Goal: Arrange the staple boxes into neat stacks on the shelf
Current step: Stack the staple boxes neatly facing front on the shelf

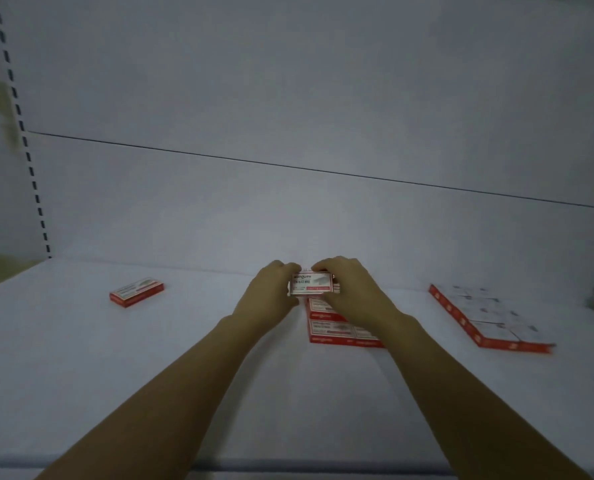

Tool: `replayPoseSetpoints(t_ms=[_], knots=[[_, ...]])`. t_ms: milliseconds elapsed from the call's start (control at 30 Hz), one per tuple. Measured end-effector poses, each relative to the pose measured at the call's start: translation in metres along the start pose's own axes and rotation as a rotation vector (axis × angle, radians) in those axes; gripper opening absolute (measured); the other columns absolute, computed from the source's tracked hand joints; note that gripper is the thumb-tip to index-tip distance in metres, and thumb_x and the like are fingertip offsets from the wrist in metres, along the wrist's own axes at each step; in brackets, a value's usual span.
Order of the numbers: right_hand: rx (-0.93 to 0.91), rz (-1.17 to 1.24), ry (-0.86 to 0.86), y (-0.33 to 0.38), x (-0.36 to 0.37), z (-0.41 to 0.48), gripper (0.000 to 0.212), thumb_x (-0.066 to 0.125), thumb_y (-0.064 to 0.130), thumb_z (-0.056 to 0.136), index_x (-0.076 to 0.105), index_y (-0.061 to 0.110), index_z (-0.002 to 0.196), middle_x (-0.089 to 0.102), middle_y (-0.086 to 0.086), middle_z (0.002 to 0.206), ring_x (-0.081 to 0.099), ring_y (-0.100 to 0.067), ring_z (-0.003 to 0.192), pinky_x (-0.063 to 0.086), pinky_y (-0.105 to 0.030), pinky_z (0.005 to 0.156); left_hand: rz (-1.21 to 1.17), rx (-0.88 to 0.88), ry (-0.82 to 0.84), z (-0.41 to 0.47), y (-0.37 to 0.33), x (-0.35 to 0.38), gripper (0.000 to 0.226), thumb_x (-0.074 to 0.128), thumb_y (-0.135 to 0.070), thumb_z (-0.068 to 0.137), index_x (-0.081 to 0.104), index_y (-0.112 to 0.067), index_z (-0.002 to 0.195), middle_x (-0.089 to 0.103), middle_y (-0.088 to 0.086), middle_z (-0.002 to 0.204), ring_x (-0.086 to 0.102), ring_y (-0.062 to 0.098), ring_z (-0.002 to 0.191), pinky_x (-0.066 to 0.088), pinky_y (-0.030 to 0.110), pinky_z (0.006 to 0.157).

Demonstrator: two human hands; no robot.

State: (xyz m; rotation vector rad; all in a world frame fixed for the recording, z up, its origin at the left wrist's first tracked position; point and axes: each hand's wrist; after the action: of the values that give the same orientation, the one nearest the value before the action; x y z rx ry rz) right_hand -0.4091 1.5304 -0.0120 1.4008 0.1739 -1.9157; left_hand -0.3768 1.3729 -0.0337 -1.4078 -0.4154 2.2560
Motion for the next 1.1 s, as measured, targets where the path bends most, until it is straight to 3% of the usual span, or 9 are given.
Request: replayPoseSetpoints(t_ms=[67, 267, 533, 600, 667, 733, 900, 1000, 1100], knots=[[-0.008, 0.029, -0.045, -0.006, -0.002, -0.002, 0.041, 0.061, 0.012, 0.086, 0.053, 0.018, 0.126, 0.055, 0.001, 0.123, 0.043, -0.017, 0.116, 0.035, -0.022, 0.093, -0.035, 0.02, -0.084, 0.004, -0.004, 0.008, 0.04, 0.065, -0.018, 0.086, 0.057, -0.013, 0.125, 0.058, 0.009, 0.114, 0.058, 0.02, 0.095, 0.041, 0.019, 0.078], [0.01, 0.118, -0.154, -0.017, 0.003, 0.005, 0.04, 0.061, 0.017, 0.088, 0.053, 0.022, 0.127, 0.047, 0.002, 0.13, 0.044, -0.013, 0.12, 0.039, -0.026, 0.102, -0.125, 0.05, -0.231, 0.014, -0.003, 0.024, 0.042, 0.065, -0.014, 0.086, 0.056, -0.01, 0.128, 0.052, 0.005, 0.126, 0.052, 0.008, 0.086, 0.042, 0.013, 0.083], [0.188, 0.495, -0.098, -0.021, 0.012, 0.02, 0.047, 0.061, 0.016, 0.089, 0.048, 0.023, 0.134, 0.055, 0.003, 0.133, 0.055, -0.012, 0.117, 0.046, -0.021, 0.091, -0.491, -0.173, -0.18, 0.02, 0.016, 0.028, 0.053, 0.068, -0.015, 0.084, 0.051, -0.018, 0.133, 0.063, -0.004, 0.119, 0.061, 0.003, 0.081, 0.044, 0.007, 0.074], [0.247, 0.584, -0.101, -0.025, 0.015, 0.021, 0.043, 0.058, 0.022, 0.092, 0.047, 0.023, 0.134, 0.055, 0.003, 0.134, 0.057, -0.015, 0.117, 0.049, -0.029, 0.096, -0.589, -0.217, -0.143, 0.023, 0.02, 0.024, 0.046, 0.068, -0.018, 0.084, 0.056, -0.017, 0.127, 0.065, -0.004, 0.114, 0.062, 0.002, 0.083, 0.046, 0.011, 0.076], [0.306, 0.652, -0.106, -0.027, 0.017, 0.021, 0.039, 0.053, 0.029, 0.094, 0.05, 0.023, 0.132, 0.059, 0.001, 0.128, 0.063, -0.017, 0.107, 0.053, -0.035, 0.091, -0.69, -0.246, -0.107, 0.025, 0.02, 0.021, 0.035, 0.067, -0.024, 0.085, 0.06, -0.016, 0.118, 0.067, -0.006, 0.103, 0.064, 0.005, 0.085, 0.048, 0.012, 0.072], [0.344, 0.71, -0.1, -0.029, 0.016, 0.022, 0.037, 0.051, 0.034, 0.094, 0.055, 0.018, 0.128, 0.066, -0.002, 0.115, 0.066, -0.015, 0.097, 0.055, -0.033, 0.086, -0.766, -0.259, -0.089, 0.027, 0.019, 0.019, 0.028, 0.065, -0.03, 0.085, 0.064, -0.013, 0.107, 0.068, -0.002, 0.095, 0.066, 0.013, 0.087, 0.053, 0.018, 0.075], [0.468, 0.747, -0.036, -0.034, 0.016, 0.033, 0.04, 0.052, 0.05, 0.089, 0.066, 0.015, 0.105, 0.072, -0.001, 0.089, 0.07, -0.014, 0.079, 0.056, -0.033, 0.082, -0.908, -0.354, -0.061, 0.031, 0.02, 0.017, 0.035, 0.057, -0.04, 0.088, 0.069, -0.008, 0.094, 0.07, 0.007, 0.087, 0.063, 0.016, 0.075, 0.057, 0.028, 0.078], [0.516, 0.937, 0.012, -0.036, 0.024, 0.038, 0.042, 0.058, 0.048, 0.086, 0.068, 0.008, 0.098, 0.074, -0.009, 0.087, 0.07, -0.02, 0.078, 0.055, -0.039, 0.087, -0.945, -0.411, -0.034, 0.031, 0.02, 0.014, 0.039, 0.055, -0.044, 0.089, 0.07, -0.008, 0.094, 0.071, 0.01, 0.084, 0.061, 0.015, 0.069, 0.055, 0.026, 0.071], [0.559, 1.063, 0.041, -0.032, 0.024, 0.039, 0.039, 0.057, 0.039, 0.09, 0.066, 0.003, 0.101, 0.072, -0.014, 0.092, 0.066, -0.02, 0.076, 0.055, -0.037, 0.088, -0.959, -0.476, -0.022, 0.031, 0.021, 0.011, 0.039, 0.055, -0.045, 0.089, 0.07, -0.01, 0.094, 0.071, 0.014, 0.087, 0.06, 0.017, 0.067, 0.054, 0.023, 0.065]])
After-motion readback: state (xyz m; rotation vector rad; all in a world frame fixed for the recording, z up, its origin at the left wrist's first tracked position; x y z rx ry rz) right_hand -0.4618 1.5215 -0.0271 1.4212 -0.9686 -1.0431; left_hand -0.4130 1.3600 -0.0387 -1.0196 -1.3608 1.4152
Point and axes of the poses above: each hand's wrist, its own z-axis towards the middle knuckle, its own x-axis out of the palm, y = z × x
